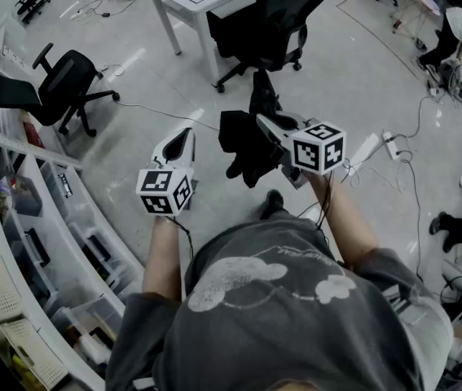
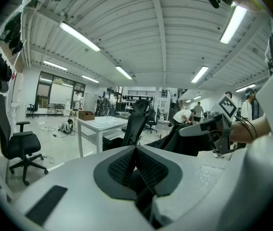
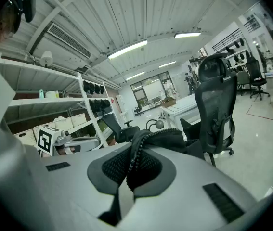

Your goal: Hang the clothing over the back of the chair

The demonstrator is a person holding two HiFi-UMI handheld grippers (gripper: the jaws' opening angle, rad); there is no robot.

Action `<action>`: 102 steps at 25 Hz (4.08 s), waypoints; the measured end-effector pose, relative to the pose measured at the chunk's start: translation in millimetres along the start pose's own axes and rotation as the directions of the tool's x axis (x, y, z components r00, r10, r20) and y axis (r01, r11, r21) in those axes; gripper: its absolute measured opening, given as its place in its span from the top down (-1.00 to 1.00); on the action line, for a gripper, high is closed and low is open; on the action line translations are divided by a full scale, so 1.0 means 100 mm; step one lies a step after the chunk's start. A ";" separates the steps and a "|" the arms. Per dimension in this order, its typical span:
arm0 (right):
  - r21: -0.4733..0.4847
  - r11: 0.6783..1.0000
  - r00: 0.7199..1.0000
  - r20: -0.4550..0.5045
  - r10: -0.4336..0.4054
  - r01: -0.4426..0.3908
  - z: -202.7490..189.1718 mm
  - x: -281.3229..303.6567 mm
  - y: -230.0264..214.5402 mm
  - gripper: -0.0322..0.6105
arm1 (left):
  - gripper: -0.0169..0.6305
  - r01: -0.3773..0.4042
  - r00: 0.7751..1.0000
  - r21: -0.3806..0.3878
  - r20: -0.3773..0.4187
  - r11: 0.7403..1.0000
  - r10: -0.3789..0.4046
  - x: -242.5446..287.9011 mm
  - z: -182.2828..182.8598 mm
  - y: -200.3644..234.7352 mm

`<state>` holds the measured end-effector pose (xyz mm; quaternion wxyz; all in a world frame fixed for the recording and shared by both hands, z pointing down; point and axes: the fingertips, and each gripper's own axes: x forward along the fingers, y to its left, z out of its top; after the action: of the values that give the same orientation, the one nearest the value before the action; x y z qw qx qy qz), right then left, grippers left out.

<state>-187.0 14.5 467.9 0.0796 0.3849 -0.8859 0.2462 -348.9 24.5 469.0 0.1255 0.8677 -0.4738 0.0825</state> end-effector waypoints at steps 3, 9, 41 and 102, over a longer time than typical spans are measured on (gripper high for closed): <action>0.004 1.000 1.000 -0.005 -0.023 0.023 -0.02 -0.04 -0.11 0.90 | 0.94 0.003 1.000 -0.015 -0.004 1.000 -0.003 0.07 -0.01 -0.01; 0.025 0.998 0.998 -0.010 -0.061 0.061 -0.06 -0.16 -0.29 0.90 | 0.94 0.038 0.999 -0.033 -0.033 0.999 -0.039 0.21 -0.11 -0.13; -0.106 0.978 0.983 -0.005 0.182 -0.181 0.76 -0.22 -1.83 0.90 | 0.94 -0.066 0.997 -0.063 -0.034 0.996 0.064 1.98 0.42 -0.72; -0.232 0.921 0.928 0.130 0.348 -0.313 5.06 3.24 -3.17 0.90 | 0.94 -0.249 0.926 -0.005 0.293 0.969 0.239 5.20 3.27 2.00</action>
<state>-157.6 -629.8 255.5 0.0010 0.2386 -0.9625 0.1292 -229.6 -593.0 320.9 0.0293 0.8066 -0.5899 -0.0238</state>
